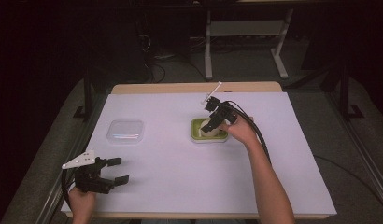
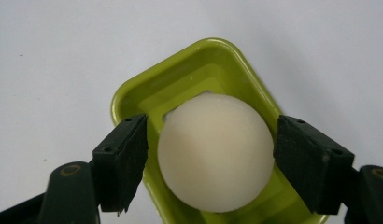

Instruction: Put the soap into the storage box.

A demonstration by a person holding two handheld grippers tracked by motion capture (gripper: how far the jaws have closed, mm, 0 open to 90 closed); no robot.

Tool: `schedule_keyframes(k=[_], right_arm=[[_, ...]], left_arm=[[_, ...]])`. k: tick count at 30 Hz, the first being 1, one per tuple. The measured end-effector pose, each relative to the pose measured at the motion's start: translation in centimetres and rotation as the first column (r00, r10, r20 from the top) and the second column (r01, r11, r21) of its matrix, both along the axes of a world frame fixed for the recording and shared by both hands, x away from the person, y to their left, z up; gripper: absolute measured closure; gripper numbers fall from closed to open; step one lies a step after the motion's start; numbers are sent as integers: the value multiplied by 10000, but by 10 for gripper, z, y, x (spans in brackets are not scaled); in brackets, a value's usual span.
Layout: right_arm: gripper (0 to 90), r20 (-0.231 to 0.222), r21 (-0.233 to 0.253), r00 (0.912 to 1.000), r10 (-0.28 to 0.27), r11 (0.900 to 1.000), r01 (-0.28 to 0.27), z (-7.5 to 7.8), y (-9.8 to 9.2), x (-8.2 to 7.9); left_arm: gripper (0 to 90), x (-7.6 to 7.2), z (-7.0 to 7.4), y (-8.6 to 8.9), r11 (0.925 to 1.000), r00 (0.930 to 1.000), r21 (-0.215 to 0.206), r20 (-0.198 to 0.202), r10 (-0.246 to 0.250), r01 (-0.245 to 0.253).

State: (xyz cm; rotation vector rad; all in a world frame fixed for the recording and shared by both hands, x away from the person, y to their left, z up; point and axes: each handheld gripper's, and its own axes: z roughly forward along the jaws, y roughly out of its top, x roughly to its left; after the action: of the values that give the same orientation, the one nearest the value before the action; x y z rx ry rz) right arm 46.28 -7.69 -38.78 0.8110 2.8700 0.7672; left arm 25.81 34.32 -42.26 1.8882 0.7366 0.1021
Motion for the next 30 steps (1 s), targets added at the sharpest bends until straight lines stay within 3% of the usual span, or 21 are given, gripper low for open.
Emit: schedule_keyframes(k=[14, 20, 21, 30], right_arm=[[247, -276, 678, 9995, 147, 9976, -128, 22, -21, -15], [247, -262, 887, 9994, 207, 9959, -183, 28, -27, -22], [257, 18, 986, 9998, 220, 9949, -221, 29, -28, -25], [254, -49, 1349, 9998, 195, 9907, -186, 30, -40, -42]], left_arm=[[131, 0, 0, -3, 10000, 10000, -26, -24, -7, 7], [131, 0, 0, -3, 10000, 10000, -18, -13, -15, 15], [132, 0, 0, -3, 10000, 10000, -25, -20, -12, 11], [131, 0, 0, -3, 10000, 10000, -16, -9, -23, 23]])
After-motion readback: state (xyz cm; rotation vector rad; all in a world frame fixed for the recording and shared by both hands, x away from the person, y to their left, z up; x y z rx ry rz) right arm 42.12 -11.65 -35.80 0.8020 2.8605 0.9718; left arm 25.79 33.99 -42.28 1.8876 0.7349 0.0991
